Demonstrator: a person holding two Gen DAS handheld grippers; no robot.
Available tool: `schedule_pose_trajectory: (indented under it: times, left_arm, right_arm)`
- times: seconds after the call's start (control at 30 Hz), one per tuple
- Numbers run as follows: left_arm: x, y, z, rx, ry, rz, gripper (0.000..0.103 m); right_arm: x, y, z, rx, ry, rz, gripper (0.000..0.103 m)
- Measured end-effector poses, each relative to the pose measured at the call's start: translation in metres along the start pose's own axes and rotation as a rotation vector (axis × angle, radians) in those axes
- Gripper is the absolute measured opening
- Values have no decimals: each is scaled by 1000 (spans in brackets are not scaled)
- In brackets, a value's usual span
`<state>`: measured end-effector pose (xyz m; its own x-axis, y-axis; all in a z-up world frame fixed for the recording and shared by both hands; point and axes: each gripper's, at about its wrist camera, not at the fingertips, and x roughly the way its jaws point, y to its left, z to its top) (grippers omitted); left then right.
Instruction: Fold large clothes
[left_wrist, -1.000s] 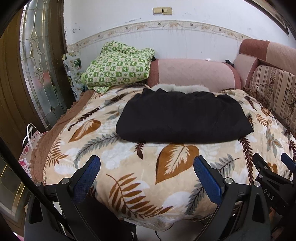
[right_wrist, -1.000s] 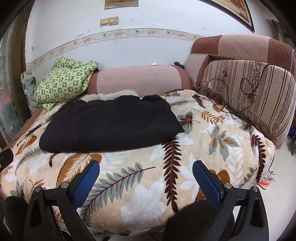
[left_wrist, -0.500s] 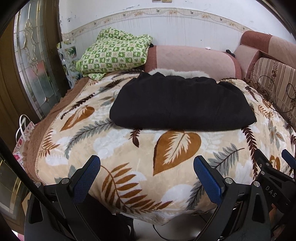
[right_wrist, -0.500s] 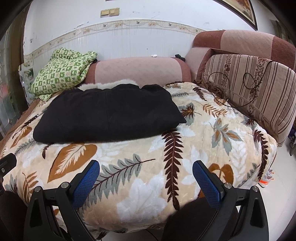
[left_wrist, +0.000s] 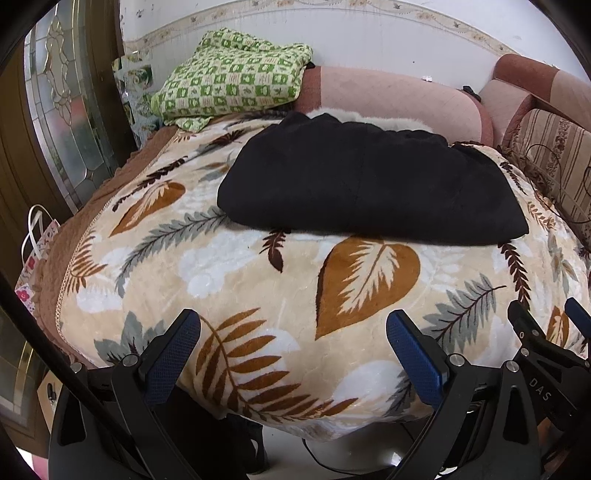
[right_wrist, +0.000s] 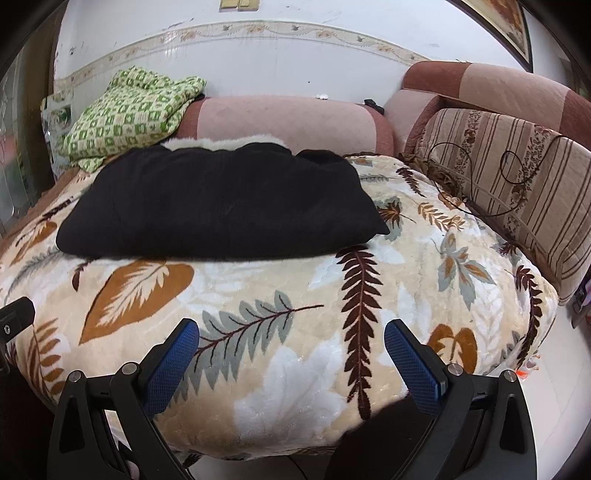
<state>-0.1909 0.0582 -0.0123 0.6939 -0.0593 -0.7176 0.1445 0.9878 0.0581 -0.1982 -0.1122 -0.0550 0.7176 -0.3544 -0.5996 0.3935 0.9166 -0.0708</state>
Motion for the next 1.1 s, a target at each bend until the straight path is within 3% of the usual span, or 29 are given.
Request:
schedule_pose_trajectory:
  times: [1.1]
  left_arm:
    - [20,5,-8,-18,53,-7,100]
  right_arm:
    - [11,10,-6,-35,22,-3,102]
